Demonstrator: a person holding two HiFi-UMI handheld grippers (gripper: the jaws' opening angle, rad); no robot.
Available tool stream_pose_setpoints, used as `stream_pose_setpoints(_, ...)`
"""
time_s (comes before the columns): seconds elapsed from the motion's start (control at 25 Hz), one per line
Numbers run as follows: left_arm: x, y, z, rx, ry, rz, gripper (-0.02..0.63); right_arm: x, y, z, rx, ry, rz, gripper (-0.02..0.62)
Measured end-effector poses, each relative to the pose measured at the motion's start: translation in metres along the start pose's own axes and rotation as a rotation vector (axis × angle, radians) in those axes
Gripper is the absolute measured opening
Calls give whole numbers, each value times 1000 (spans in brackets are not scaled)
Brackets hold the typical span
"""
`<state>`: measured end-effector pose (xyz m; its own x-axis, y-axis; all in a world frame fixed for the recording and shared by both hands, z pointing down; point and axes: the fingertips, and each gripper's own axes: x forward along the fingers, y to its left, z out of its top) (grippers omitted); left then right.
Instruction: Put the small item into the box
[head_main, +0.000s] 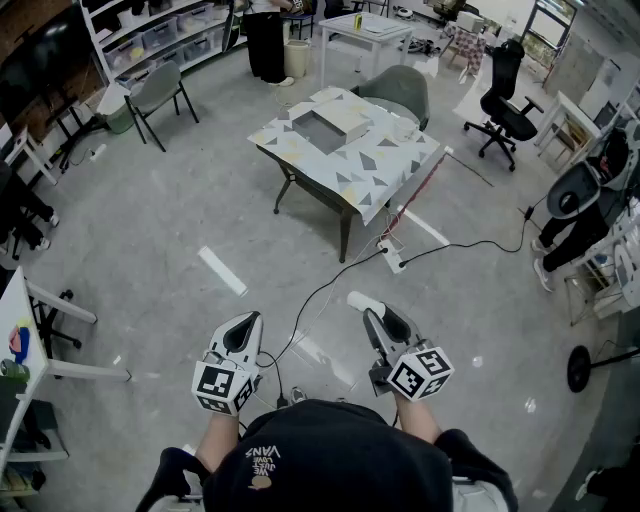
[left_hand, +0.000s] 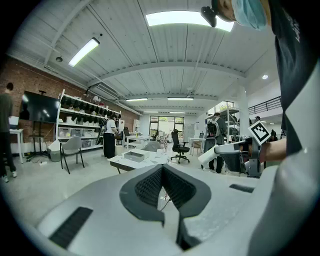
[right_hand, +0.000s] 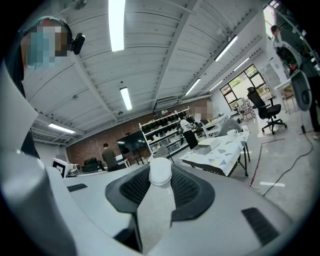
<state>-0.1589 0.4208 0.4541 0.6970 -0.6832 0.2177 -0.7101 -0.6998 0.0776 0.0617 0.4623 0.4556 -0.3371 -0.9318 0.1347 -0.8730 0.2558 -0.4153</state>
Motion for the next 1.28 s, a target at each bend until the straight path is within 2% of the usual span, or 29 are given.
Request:
stream_pose_setpoints(0.32,-6,16,-10,-5,13,-26,6,10,10,-10,1,-18,-17,124)
stream_pose_setpoints(0.48,0,26,-20,-23,23,-43,6,20,8,-11,42,-53,-20,124)
stream_pose_setpoints(0.68,21,35,-29,-50,46,-64,6,38,-5,-12,48,-25,-35,124)
stream_pose_setpoints(0.92,71,62,-16,-52,54,-45,6,85,-35,11,35,-20,-11,124)
stream_pose_setpoints(1.28,193,98,23,-16,37,7,6,182,-120,61,21,5,58,124)
